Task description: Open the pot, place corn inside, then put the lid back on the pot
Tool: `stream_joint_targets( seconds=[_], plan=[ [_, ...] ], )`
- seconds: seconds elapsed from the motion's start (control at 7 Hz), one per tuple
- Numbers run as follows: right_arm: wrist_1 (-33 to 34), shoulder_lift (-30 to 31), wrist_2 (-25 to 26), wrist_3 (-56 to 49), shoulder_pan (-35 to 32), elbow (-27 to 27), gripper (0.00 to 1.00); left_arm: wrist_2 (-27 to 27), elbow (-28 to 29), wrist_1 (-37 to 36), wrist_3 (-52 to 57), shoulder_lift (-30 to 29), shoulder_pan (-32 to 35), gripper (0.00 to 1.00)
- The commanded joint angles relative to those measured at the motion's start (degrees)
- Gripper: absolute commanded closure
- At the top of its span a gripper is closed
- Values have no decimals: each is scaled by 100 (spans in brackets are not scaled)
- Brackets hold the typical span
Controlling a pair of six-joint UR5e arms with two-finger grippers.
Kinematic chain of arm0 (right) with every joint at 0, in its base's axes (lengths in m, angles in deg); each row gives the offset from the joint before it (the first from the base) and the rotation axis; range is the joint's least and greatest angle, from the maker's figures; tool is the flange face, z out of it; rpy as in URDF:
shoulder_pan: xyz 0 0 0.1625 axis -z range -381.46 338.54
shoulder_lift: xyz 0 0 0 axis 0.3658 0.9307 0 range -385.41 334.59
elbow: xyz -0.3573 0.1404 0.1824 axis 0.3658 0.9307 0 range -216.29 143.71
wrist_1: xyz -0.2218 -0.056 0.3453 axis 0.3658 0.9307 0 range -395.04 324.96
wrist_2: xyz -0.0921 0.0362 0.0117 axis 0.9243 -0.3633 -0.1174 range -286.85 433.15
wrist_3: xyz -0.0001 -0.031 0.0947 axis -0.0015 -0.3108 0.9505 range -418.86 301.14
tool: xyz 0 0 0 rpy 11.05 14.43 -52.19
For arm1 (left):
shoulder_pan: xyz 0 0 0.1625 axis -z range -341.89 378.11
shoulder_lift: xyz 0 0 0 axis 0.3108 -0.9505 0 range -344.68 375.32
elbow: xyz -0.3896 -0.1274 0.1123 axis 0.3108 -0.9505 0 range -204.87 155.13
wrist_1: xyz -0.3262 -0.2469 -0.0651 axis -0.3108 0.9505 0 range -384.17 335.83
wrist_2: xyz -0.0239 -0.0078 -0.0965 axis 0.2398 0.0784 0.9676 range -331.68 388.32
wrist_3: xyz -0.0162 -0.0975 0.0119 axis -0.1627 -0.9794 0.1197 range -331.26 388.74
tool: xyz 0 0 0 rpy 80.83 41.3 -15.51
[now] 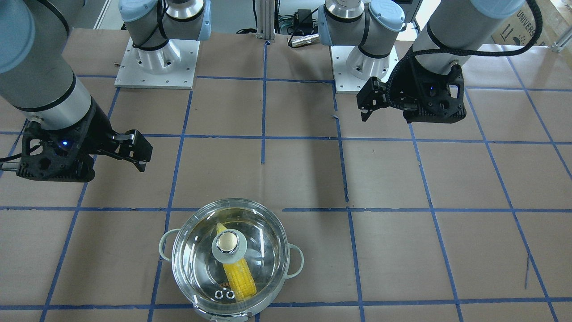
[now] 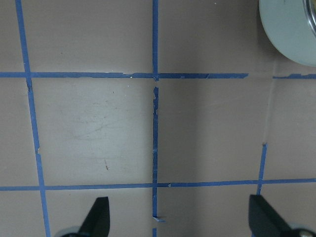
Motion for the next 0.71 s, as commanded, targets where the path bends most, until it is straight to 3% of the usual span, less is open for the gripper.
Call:
stream_joint_targets(
  seconds=[0.0,0.57],
  plan=[
    [8,-13,-30,5,-5,-35,0,8,0,-87,9,-21,0,0],
    [8,-4,-13,5,-5,44,0,8,-9,-96,1,-21,0,0]
  ],
)
